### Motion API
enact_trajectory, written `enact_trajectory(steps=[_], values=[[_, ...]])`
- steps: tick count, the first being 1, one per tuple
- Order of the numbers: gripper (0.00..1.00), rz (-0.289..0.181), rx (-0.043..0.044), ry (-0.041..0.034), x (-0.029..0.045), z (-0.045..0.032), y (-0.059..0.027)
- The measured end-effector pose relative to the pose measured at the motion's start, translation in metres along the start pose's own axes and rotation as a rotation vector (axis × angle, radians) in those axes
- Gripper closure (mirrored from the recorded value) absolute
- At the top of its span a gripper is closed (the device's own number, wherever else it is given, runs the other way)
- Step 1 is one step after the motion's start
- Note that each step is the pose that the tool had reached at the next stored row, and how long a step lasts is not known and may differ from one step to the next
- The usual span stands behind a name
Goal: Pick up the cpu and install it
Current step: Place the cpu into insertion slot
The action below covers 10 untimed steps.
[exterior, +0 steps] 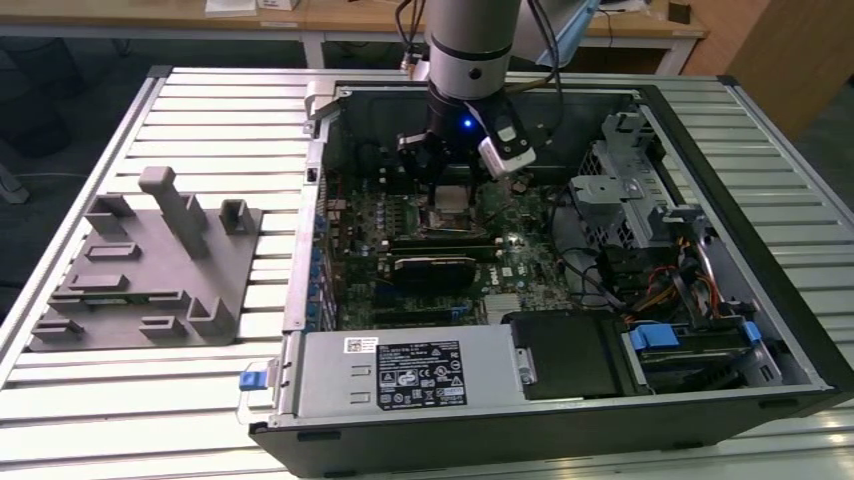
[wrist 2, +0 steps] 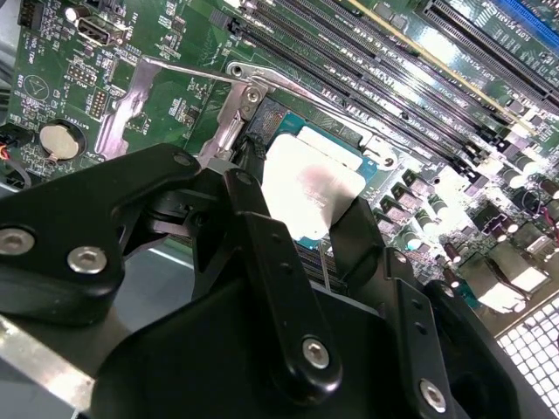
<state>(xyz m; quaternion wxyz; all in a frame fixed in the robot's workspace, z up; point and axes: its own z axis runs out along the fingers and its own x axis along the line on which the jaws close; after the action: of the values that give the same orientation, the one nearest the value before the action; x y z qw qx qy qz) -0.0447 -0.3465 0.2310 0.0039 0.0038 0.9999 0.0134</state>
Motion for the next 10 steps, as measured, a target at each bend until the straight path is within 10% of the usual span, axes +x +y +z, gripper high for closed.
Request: enact_trajectory(steps=[10], values=[[0.45, 0.078, 0.0005, -0.0021, 0.0, 0.0002, 0.0]])
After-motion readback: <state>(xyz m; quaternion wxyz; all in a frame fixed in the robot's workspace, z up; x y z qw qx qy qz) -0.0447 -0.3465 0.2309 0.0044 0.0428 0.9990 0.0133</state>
